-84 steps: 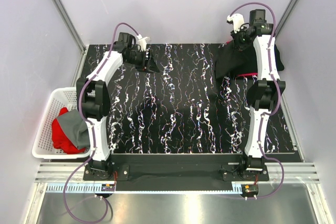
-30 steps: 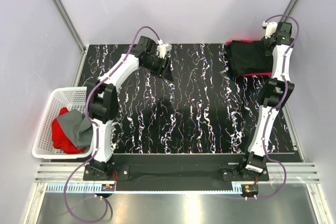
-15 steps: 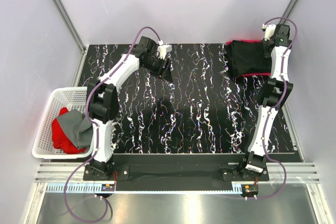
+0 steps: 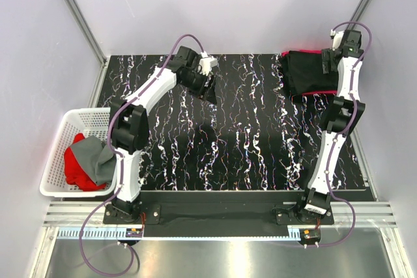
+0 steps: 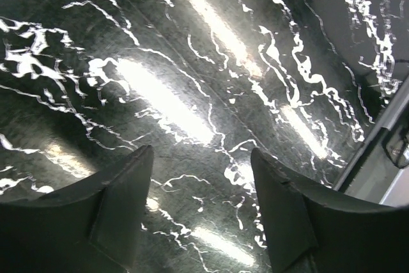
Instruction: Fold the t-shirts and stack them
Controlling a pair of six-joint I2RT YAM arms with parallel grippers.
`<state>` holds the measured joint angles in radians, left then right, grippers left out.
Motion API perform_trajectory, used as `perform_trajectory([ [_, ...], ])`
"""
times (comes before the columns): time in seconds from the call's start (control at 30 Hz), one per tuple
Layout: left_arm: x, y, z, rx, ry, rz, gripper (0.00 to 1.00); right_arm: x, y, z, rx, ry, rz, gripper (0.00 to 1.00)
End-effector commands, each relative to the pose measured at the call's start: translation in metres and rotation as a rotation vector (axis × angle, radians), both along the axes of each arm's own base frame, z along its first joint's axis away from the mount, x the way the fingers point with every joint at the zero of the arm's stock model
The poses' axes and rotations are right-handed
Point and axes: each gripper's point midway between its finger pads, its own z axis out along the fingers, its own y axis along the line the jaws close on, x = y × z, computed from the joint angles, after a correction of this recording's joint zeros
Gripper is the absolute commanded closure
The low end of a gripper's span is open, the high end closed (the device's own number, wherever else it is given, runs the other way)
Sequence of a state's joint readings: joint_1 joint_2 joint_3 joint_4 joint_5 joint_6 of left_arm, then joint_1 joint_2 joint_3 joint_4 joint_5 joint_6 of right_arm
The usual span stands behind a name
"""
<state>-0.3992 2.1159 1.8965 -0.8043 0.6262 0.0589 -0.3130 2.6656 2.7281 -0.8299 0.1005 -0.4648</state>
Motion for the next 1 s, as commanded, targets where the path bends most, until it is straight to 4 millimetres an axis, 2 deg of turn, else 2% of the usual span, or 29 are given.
perform_trajectory([
  [0.0, 0.019, 0.007, 0.041, 0.007, -0.156, 0.02, 0.31, -0.005, 0.006, 0.115, -0.009, -0.212, -0.018, 0.0],
  [0.13, 0.038, 0.024, 0.049, 0.033, -0.204, 0.079, 0.29, -0.02, 0.04, 0.167, 0.113, -0.305, 0.02, 0.0],
  [0.23, 0.046, 0.035, 0.055, 0.026, -0.214, 0.109, 0.28, -0.024, 0.081, 0.175, 0.238, -0.31, 0.133, 0.0],
  [0.27, 0.046, 0.037, 0.057, 0.023, -0.219, 0.108, 0.29, -0.027, 0.102, 0.186, 0.305, -0.326, 0.219, 0.0],
  [0.33, 0.047, 0.043, 0.062, 0.018, -0.226, 0.114, 0.29, -0.033, 0.129, 0.194, 0.393, -0.327, 0.331, 0.02],
  [0.37, 0.046, 0.045, 0.063, 0.017, -0.234, 0.107, 0.29, -0.04, 0.151, 0.198, 0.479, -0.321, 0.415, 0.03],
  [0.47, 0.037, 0.047, 0.064, 0.015, -0.245, 0.063, 0.29, -0.057, 0.187, 0.218, 0.649, -0.328, 0.527, 0.03],
  [0.5, 0.033, 0.048, 0.067, 0.015, -0.252, 0.058, 0.29, -0.062, 0.195, 0.218, 0.698, -0.316, 0.545, 0.04],
  [0.53, 0.028, 0.05, 0.061, 0.024, -0.237, 0.055, 0.3, -0.068, 0.206, 0.227, 0.765, -0.319, 0.564, 0.04],
  [0.57, 0.026, 0.052, 0.06, 0.03, -0.232, 0.056, 0.3, -0.07, 0.21, 0.224, 0.81, -0.304, 0.56, 0.04],
  [0.6, 0.021, 0.054, 0.066, 0.027, -0.244, 0.054, 0.3, -0.073, 0.214, 0.226, 0.84, -0.3, 0.563, 0.05],
  [0.63, 0.017, 0.06, 0.056, 0.055, -0.227, 0.067, 0.3, -0.076, 0.218, 0.226, 0.887, -0.287, 0.545, 0.05],
  [0.67, 0.015, 0.064, 0.055, 0.073, -0.231, 0.075, 0.3, -0.081, 0.225, 0.234, 0.917, -0.292, 0.57, 0.05],
  [0.7, 0.012, 0.068, 0.059, 0.085, -0.241, 0.09, 0.3, -0.085, 0.23, 0.223, 0.956, -0.258, 0.563, 0.05],
  [0.73, 0.01, 0.076, 0.05, 0.126, -0.23, 0.116, 0.3, -0.091, 0.236, 0.227, 0.944, -0.259, 0.59, 0.05],
  [0.77, 0.01, 0.08, 0.048, 0.141, -0.229, 0.137, 0.29, -0.092, 0.242, 0.213, 0.94, -0.226, 0.573, 0.05],
  [0.8, 0.008, 0.084, 0.051, 0.153, -0.236, 0.152, 0.29, -0.092, 0.242, 0.21, 0.932, -0.221, 0.571, 0.04],
  [0.83, 0.005, 0.089, 0.045, 0.178, -0.226, 0.167, 0.29, -0.089, 0.242, 0.204, 0.936, -0.212, 0.56, 0.05],
  [0.9, 0.0, 0.091, 0.048, 0.172, -0.233, 0.159, 0.28, -0.081, 0.236, 0.201, 0.916, -0.221, 0.542, 0.05],
  [0.93, -0.006, 0.09, 0.043, 0.167, -0.215, 0.144, 0.28, -0.072, 0.232, 0.19, 0.909, -0.212, 0.523, 0.05],
  [0.97, -0.008, 0.091, 0.041, 0.169, -0.216, 0.136, 0.28, -0.065, 0.226, 0.195, 0.885, -0.237, 0.517, 0.05],
])
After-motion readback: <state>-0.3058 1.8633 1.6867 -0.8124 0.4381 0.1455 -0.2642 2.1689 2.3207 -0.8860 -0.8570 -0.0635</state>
